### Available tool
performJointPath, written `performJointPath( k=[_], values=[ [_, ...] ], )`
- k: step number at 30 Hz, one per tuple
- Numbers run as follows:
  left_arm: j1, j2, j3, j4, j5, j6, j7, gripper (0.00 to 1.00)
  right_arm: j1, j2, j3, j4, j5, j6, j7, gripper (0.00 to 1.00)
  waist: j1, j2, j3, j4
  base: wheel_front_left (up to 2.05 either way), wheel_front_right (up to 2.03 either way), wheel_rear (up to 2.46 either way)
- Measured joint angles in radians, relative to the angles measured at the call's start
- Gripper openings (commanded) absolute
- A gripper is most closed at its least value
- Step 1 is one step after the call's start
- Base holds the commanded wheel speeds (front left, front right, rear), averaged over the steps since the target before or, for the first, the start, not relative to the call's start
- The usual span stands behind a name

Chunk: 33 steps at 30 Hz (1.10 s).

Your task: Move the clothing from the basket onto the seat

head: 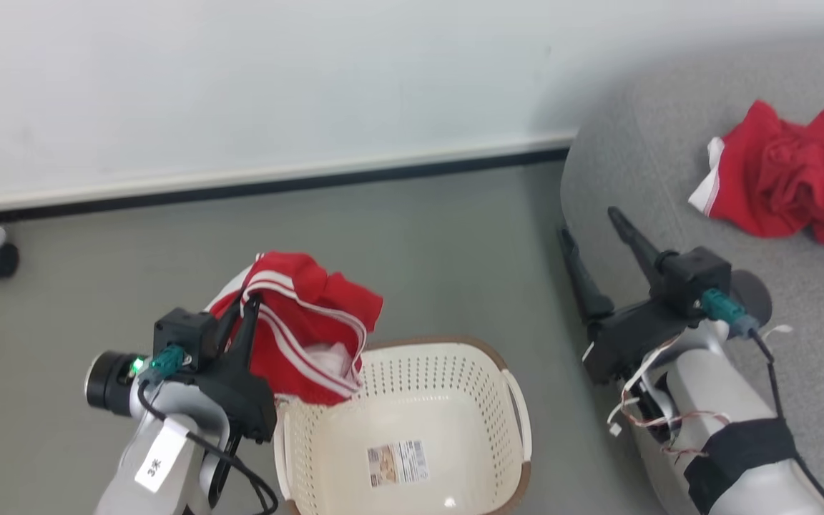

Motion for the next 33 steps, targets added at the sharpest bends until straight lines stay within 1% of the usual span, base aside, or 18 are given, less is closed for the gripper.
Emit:
performJointPath(
  k=[4, 7, 12, 17, 25, 33],
  values=[
    [0.049, 0.002, 0.008, -0.007, -0.014, 0.000, 0.000, 0.00, 0.033, 0.011, 0.023, 0.034, 0.000, 0.008, 0.000, 1.00, 0.0001, 0.0000, -0.062, 0.012, 0.00, 0.00, 0.00],
    [0.086, 0.006, 0.008, -0.014, -0.018, -0.009, 0.000, 0.00, 0.056, 0.017, 0.040, 0.056, 0.000, 0.010, 0.000, 1.00, 0.0001, 0.0001, -0.107, 0.018, 0.00, 0.00, 0.00],
    [0.130, 0.007, 0.006, -0.058, -0.021, -0.009, 0.000, 0.00, 0.094, 0.025, 0.072, 0.062, 0.005, 0.017, 0.000, 1.00, 0.0001, 0.0000, -0.177, 0.026, 0.00, 0.00, 0.00],
    [0.150, 0.009, 0.001, -0.105, -0.021, -0.017, 0.000, 0.00, 0.096, 0.031, 0.106, 0.063, 0.017, 0.023, 0.000, 1.00, 0.0001, 0.0000, -0.225, 0.033, 0.00, 0.00, 0.00],
    [0.171, 0.012, -0.021, -0.183, -0.021, -0.017, 0.009, 0.00, 0.096, 0.038, 0.182, 0.071, 0.037, 0.026, 0.000, 1.00, 0.0002, 0.0001, -0.247, 0.038, 0.00, 0.00, 0.00],
    [0.171, 0.001, -0.041, -0.253, -0.018, -0.017, 0.038, 0.00, 0.083, 0.041, 0.342, 0.070, 0.081, 0.026, 0.000, 1.00, 0.0004, 0.0003, -0.234, 0.051, 0.00, 0.00, 0.00]
  ],
)
